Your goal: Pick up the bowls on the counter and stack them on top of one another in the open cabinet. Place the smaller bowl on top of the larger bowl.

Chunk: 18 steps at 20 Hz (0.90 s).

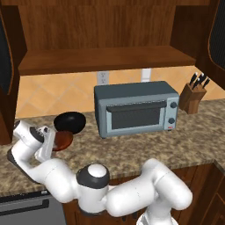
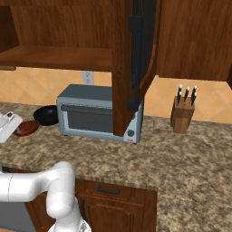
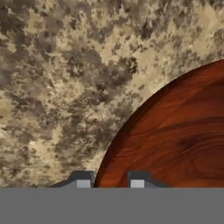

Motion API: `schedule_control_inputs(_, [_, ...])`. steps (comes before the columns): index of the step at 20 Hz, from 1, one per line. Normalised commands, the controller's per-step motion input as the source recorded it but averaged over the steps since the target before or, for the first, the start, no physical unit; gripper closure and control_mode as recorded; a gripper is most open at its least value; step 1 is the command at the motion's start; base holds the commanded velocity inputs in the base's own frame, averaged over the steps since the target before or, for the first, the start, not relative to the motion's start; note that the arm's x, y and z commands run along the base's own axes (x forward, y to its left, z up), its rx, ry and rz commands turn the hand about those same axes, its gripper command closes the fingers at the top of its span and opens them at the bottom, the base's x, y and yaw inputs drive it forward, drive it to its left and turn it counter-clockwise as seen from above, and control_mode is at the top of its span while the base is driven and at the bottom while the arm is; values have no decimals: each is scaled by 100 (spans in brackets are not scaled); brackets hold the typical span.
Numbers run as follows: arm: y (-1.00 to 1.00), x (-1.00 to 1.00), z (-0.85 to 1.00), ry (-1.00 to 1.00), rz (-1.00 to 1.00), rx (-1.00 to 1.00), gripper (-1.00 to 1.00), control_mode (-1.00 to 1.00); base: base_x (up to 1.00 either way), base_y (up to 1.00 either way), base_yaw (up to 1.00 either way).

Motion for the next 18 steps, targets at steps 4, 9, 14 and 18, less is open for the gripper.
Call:
schedule_control_inputs(4, [0, -4, 17, -10, 0, 0, 100, -100, 0, 0, 0])
schedule_control_inputs(9, [0, -16, 49, -33, 0, 0, 100, -100, 0, 0, 0])
schedule_control_inputs(14, [-6, 12, 60, -42, 0, 1, 100, -100, 0, 0, 0])
schedule_control_inputs(18, [-22, 77, 24, -19, -1, 4, 100, -100, 0, 0, 0])
